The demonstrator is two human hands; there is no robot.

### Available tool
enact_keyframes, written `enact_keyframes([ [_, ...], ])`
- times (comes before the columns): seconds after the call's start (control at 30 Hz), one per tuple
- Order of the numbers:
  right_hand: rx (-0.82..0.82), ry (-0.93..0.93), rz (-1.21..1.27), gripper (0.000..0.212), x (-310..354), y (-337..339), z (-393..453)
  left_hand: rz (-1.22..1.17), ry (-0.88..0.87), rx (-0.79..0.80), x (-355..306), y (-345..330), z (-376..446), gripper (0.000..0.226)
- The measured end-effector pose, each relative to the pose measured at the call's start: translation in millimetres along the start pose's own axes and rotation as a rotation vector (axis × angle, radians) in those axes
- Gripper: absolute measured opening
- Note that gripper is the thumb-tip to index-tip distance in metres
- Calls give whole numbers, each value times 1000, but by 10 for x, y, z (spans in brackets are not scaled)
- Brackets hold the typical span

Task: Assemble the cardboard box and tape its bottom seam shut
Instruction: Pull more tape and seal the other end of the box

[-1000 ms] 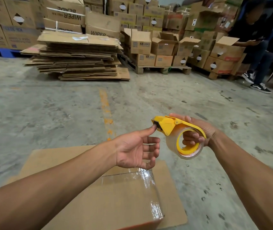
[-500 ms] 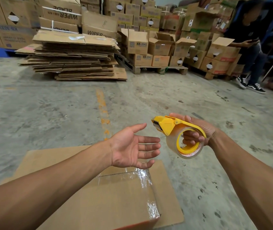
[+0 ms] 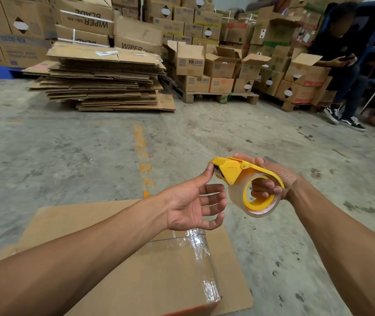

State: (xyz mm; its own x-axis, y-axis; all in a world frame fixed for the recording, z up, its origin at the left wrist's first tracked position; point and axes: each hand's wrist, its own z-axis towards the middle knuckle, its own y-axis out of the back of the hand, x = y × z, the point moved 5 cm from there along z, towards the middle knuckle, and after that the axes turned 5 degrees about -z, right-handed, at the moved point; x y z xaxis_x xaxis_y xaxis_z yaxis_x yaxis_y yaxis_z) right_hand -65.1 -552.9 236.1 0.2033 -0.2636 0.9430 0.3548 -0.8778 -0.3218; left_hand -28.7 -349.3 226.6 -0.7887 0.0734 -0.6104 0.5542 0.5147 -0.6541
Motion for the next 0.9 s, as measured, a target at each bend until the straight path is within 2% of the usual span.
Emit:
enact_keyframes([
  [0.17, 19, 18, 13, 47, 3, 16, 4, 10, -1, 22, -16, 24, 19, 37],
  [0.3, 84, 22, 76, 47, 12, -20, 8, 56, 4, 45, -25, 58, 36, 17],
  [0.37, 61, 11, 65, 48, 16, -14, 0, 61, 10, 50, -33, 71, 35, 10],
  [0.6, -114, -10, -47, 54, 27, -20, -34, -1, 25, 76, -88, 98, 29, 19],
  [0.73, -117, -13, -38, 51, 49, -42, -52, -26, 39, 44, -104, 131, 43, 32],
  [0.8, -145, -24, -52, 53, 46, -45, -55, 20, 32, 22, -99, 138, 58, 27],
  [0.9, -203, -38, -77, 58, 37, -70, -58, 66, 35, -1, -57, 147, 92, 9],
])
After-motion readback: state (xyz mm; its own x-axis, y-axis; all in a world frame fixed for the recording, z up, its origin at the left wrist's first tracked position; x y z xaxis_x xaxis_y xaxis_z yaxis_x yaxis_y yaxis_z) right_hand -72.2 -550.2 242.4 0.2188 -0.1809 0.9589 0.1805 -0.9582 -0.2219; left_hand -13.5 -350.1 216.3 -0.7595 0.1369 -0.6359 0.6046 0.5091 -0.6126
